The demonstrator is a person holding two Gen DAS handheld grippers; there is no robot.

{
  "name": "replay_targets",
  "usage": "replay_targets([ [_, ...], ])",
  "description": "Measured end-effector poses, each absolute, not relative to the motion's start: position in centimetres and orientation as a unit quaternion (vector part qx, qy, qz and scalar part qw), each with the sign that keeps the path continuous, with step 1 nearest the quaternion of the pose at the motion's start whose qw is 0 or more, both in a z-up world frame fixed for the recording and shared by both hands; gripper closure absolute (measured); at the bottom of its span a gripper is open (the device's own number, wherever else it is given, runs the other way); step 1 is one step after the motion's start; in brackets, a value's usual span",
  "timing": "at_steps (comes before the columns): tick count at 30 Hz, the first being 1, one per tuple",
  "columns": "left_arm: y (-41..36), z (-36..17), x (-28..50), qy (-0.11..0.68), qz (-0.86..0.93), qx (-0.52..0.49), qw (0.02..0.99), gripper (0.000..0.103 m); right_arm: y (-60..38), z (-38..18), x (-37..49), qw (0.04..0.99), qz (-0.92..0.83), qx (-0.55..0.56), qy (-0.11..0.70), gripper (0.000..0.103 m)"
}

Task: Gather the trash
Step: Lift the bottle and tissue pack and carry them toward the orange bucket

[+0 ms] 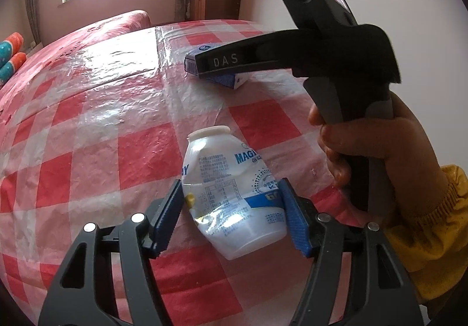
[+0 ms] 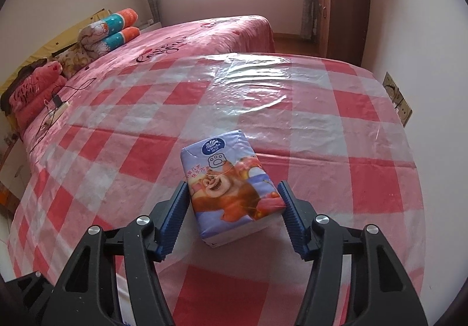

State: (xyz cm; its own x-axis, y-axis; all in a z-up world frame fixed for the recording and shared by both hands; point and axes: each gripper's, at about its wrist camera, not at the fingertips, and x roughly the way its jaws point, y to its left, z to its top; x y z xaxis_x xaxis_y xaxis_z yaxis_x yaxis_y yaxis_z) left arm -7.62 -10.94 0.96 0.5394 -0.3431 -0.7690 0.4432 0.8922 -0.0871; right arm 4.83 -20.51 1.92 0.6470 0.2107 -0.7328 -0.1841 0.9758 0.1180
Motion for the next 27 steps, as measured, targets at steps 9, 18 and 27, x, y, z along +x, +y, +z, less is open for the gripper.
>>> replay_targets([
  [9, -9.1, 1.0, -8.2, 0.427, -0.215, 0.054, 0.877, 0.037, -20.7, 2.3, 2.5, 0.906, 0.108, 0.039, 0.406, 0.041],
  [18, -6.5, 1.4, -8.7, 0.419, -0.193, 0.068, 0.885, 0.037, -20.1, 2.2, -0.9, 0.906, 0.109, 0.07, 0.402, 0.041],
  [27, -3.9, 1.4, -9.3, 0.419, -0.171, 0.071, 0.889, 0.037, -19.0, 2.6, -4.2, 0.905, 0.118, 0.098, 0.396, 0.041],
])
